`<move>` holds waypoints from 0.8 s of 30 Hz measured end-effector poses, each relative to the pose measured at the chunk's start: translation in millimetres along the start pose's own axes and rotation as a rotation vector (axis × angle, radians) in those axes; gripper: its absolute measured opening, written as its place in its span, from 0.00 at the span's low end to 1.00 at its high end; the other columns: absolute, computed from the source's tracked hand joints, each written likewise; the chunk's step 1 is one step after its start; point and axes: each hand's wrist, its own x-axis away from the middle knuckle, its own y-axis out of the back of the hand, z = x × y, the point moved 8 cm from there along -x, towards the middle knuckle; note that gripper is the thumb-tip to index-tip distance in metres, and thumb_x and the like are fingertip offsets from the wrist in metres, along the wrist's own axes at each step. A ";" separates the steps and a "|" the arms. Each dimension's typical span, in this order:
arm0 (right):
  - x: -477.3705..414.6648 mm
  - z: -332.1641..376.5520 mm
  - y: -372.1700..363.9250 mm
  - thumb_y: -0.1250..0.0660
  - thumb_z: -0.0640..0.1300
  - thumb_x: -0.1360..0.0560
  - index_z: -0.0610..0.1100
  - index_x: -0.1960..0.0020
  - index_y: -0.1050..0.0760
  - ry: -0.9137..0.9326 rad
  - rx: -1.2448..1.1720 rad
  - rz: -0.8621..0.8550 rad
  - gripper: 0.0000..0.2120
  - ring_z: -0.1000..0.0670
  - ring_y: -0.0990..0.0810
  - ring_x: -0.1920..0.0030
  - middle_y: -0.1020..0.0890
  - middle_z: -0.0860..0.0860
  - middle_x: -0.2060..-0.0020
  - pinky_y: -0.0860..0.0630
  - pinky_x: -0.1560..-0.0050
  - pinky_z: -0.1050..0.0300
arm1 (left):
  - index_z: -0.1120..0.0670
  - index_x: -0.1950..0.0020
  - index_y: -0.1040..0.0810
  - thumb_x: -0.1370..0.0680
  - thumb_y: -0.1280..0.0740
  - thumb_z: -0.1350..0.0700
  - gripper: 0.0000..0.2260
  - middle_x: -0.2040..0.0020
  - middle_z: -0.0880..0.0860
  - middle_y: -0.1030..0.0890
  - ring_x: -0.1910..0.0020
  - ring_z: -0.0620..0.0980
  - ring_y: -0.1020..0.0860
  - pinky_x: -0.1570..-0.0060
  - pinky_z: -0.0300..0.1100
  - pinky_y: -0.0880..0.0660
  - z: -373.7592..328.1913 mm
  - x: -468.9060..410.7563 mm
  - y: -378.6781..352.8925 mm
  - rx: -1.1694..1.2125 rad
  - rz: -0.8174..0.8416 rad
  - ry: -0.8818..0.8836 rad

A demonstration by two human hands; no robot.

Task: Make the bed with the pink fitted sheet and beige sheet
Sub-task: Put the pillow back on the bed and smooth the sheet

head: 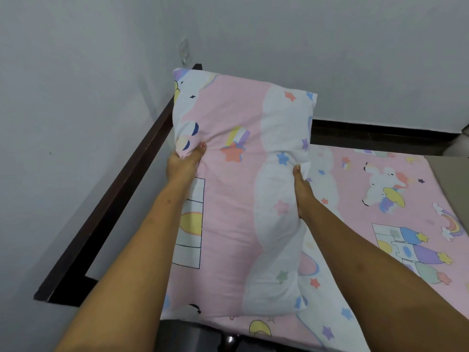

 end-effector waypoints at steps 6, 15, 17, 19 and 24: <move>-47.6 27.4 -13.8 0.48 0.63 0.21 0.43 0.26 0.40 0.003 0.021 -0.026 0.32 0.40 0.30 0.33 0.30 0.45 0.32 0.32 0.33 0.45 | 0.53 0.42 0.22 0.31 0.25 0.47 0.21 0.46 0.50 0.18 0.48 0.50 0.20 0.43 0.47 0.24 0.8 -51.2 -29.1 -0.017 -0.017 0.022; -113.1 35.3 -49.4 0.47 0.66 0.23 0.42 0.28 0.36 -0.039 0.044 -0.049 0.34 0.39 0.28 0.36 0.27 0.44 0.34 0.31 0.33 0.43 | 0.56 0.40 0.23 0.32 0.24 0.46 0.25 0.46 0.52 0.19 0.49 0.51 0.20 0.45 0.46 0.23 15.8 -124.9 -45.8 -0.066 -0.052 0.069; -125.1 31.7 -57.7 0.46 0.65 0.22 0.41 0.29 0.35 -0.049 0.042 -0.067 0.33 0.39 0.27 0.36 0.26 0.43 0.35 0.30 0.34 0.45 | 0.57 0.40 0.23 0.29 0.26 0.47 0.22 0.47 0.51 0.20 0.51 0.51 0.22 0.49 0.42 0.25 21.0 -142.3 -49.6 -0.094 -0.051 0.088; -137.4 27.1 -64.4 0.46 0.64 0.22 0.40 0.30 0.33 -0.059 0.050 -0.088 0.32 0.39 0.27 0.37 0.25 0.42 0.36 0.30 0.36 0.46 | 0.56 0.40 0.24 0.26 0.29 0.48 0.19 0.49 0.51 0.22 0.51 0.51 0.24 0.50 0.40 0.28 29.2 -162.1 -57.8 -0.130 -0.030 0.107; -169.8 9.0 -76.6 0.46 0.64 0.22 0.39 0.31 0.32 -0.116 0.076 -0.179 0.32 0.38 0.26 0.38 0.25 0.41 0.36 0.31 0.34 0.45 | 0.57 0.38 0.26 0.23 0.35 0.46 0.19 0.44 0.55 0.22 0.47 0.55 0.24 0.49 0.41 0.30 59.5 -213.3 -71.6 -0.254 0.014 0.162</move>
